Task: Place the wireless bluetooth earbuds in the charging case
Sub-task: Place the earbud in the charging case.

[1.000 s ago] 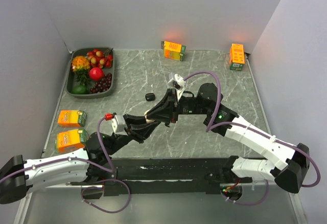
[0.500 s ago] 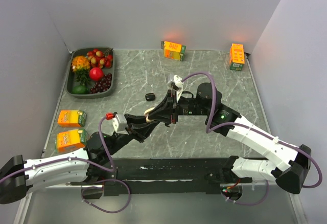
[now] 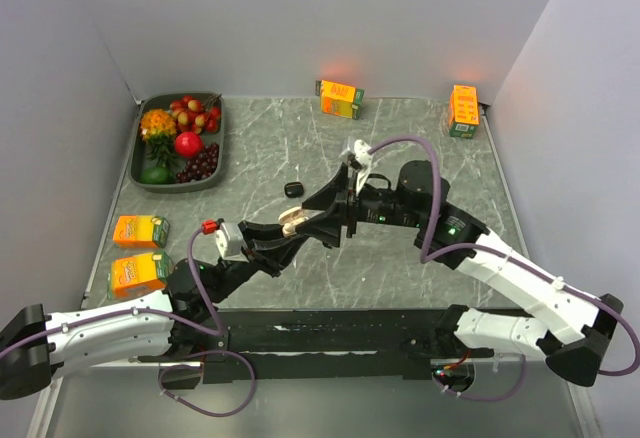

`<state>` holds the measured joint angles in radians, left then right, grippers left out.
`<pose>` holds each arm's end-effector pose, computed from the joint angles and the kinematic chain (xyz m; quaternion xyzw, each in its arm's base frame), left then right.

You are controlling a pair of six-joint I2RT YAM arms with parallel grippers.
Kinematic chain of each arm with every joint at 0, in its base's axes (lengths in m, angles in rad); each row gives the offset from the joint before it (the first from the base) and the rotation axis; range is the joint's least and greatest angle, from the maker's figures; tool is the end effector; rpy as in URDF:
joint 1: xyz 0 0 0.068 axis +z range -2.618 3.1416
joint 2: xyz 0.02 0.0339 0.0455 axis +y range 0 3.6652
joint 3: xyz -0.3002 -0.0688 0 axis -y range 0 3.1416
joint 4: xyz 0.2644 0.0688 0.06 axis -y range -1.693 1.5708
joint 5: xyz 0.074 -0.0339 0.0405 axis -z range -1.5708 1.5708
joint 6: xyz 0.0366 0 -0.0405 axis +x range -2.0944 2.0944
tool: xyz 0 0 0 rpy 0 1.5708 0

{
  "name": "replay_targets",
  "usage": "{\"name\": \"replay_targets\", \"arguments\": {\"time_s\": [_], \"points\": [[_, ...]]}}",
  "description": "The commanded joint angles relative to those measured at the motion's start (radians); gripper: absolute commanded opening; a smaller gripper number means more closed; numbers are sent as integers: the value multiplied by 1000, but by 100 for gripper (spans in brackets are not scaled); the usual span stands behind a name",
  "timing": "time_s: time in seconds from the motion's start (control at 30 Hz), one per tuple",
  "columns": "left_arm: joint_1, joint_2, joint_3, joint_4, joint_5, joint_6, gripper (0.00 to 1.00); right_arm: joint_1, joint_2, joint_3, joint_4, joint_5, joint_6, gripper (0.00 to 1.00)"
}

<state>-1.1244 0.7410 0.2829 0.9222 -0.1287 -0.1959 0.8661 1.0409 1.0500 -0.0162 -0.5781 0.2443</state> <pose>0.0737 -0.1430 0.3024 0.1859 0.4934 -0.4939 0.6914 0.1381 0.1933 0.4342 -0.3993 0.5861 0.5279 0.4673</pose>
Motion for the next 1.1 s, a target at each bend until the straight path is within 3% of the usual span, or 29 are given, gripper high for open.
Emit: {"name": "replay_targets", "arguments": {"time_s": [0.0, 0.03, 0.1, 0.13, 0.23, 0.27, 0.6, 0.67, 0.7, 0.73, 0.8, 1.07], "points": [[-2, -14, 30, 58, 3, 12, 1, 2, -39, 122, -117, 145, -46, 67], [0, -14, 30, 60, 3, 12, 1, 17, -35, 151, -148, 174, -66, 65], [-2, -14, 33, 47, 3, 13, 1, 27, -25, 171, -191, 196, -115, 46], [-2, -12, 35, 43, 3, 13, 1, 48, -25, 185, -208, 208, -131, 25], [0, -9, 38, 27, 0, 13, 1, 95, -13, 228, -258, 233, -146, 0], [0, -8, 36, 27, -3, 15, 1, 108, 1, 240, -269, 236, -149, 0], [-2, -3, 39, 7, -11, 24, 1, 203, 100, 349, -419, 238, -184, 0], [0, -6, 42, 3, -8, 27, 1, 212, 104, 351, -450, 280, -195, 24], [0, -6, 44, 0, -8, 29, 1, 221, 99, 337, -453, 302, -200, 48], [0, -8, 44, -3, -6, 30, 1, 223, 79, 326, -450, 319, -198, 53], [0, -12, 44, -8, -6, 29, 1, 226, 55, 288, -424, 377, -195, 62], [0, -20, 35, -3, -5, 21, 1, 234, 59, 275, -433, 503, -208, 65]]}}
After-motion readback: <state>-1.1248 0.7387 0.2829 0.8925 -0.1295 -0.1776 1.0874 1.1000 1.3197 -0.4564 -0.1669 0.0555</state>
